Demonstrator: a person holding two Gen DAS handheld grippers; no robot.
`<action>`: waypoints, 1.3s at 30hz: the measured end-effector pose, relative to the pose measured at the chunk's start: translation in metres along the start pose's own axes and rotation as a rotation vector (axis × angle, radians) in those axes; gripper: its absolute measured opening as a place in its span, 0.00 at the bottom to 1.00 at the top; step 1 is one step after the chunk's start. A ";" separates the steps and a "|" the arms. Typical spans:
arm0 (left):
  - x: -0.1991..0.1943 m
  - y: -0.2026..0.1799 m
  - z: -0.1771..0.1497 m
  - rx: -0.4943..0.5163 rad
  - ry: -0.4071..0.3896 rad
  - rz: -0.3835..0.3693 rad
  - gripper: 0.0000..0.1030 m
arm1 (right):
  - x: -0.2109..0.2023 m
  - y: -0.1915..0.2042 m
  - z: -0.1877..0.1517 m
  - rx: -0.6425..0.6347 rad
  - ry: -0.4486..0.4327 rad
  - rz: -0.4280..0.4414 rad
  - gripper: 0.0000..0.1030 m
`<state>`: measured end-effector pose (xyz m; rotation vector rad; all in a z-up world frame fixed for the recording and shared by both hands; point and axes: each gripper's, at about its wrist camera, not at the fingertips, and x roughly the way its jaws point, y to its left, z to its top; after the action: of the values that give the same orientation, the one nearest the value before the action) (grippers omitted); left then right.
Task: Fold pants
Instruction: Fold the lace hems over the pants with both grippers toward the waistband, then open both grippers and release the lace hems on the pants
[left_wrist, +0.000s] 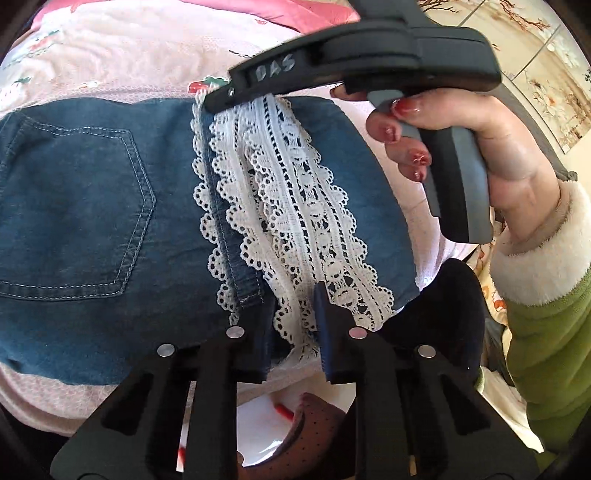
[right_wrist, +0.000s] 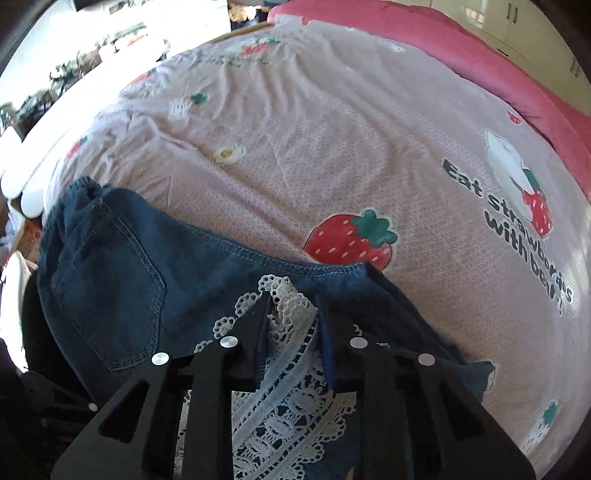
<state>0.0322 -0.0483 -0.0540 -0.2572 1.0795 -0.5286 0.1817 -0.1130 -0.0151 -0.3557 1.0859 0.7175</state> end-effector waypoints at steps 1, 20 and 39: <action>-0.001 -0.001 0.000 0.003 -0.003 -0.006 0.08 | -0.003 -0.002 0.000 0.016 -0.010 0.010 0.21; -0.027 0.038 -0.008 -0.060 -0.032 -0.009 0.06 | 0.024 0.004 0.022 0.091 -0.036 0.001 0.27; -0.130 0.090 -0.045 -0.172 -0.241 0.277 0.91 | -0.046 0.065 0.036 -0.008 -0.211 0.135 0.79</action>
<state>-0.0294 0.0992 -0.0147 -0.3081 0.9070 -0.1513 0.1487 -0.0613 0.0471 -0.2089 0.9128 0.8595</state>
